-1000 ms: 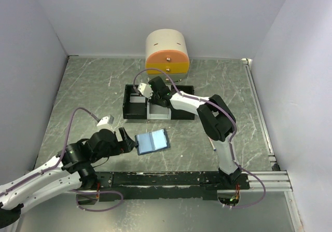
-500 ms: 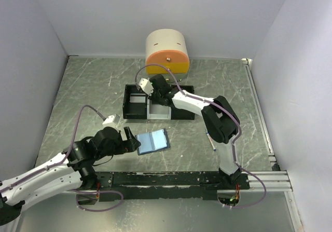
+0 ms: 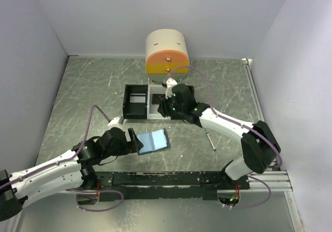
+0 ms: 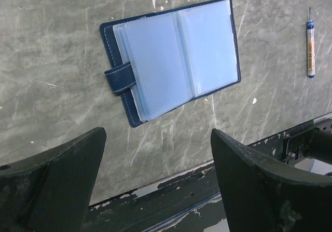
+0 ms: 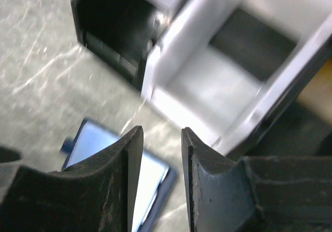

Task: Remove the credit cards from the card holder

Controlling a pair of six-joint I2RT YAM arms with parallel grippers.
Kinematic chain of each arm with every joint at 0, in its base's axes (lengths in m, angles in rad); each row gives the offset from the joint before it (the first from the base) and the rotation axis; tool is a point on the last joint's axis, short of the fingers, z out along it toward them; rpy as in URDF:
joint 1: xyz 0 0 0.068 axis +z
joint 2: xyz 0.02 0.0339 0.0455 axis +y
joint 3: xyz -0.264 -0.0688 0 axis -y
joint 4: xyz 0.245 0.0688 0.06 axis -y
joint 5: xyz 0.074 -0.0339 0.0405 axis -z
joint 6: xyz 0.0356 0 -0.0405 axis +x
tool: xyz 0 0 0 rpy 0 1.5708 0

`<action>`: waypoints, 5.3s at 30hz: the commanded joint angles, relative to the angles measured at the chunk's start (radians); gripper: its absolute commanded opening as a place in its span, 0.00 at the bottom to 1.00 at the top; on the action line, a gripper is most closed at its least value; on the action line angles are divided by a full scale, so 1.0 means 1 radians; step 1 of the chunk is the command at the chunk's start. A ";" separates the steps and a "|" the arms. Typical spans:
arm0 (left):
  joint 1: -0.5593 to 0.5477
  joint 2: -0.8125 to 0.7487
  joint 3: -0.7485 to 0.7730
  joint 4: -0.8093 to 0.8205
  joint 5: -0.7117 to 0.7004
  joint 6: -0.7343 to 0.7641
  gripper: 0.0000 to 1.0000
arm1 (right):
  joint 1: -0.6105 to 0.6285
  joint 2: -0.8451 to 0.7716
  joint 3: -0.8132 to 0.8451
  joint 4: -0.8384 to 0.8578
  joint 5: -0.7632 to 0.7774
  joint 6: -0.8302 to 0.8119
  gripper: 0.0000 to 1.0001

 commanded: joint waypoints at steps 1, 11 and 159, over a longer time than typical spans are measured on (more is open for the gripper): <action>-0.002 0.024 -0.027 0.092 0.004 -0.033 0.92 | -0.004 -0.092 -0.226 0.075 -0.119 0.401 0.36; -0.002 0.113 -0.042 0.180 0.026 -0.049 0.86 | 0.031 -0.172 -0.421 0.122 -0.157 0.544 0.34; -0.096 0.584 0.086 0.247 -0.010 -0.031 0.27 | 0.228 -0.003 -0.426 0.208 -0.090 0.724 0.00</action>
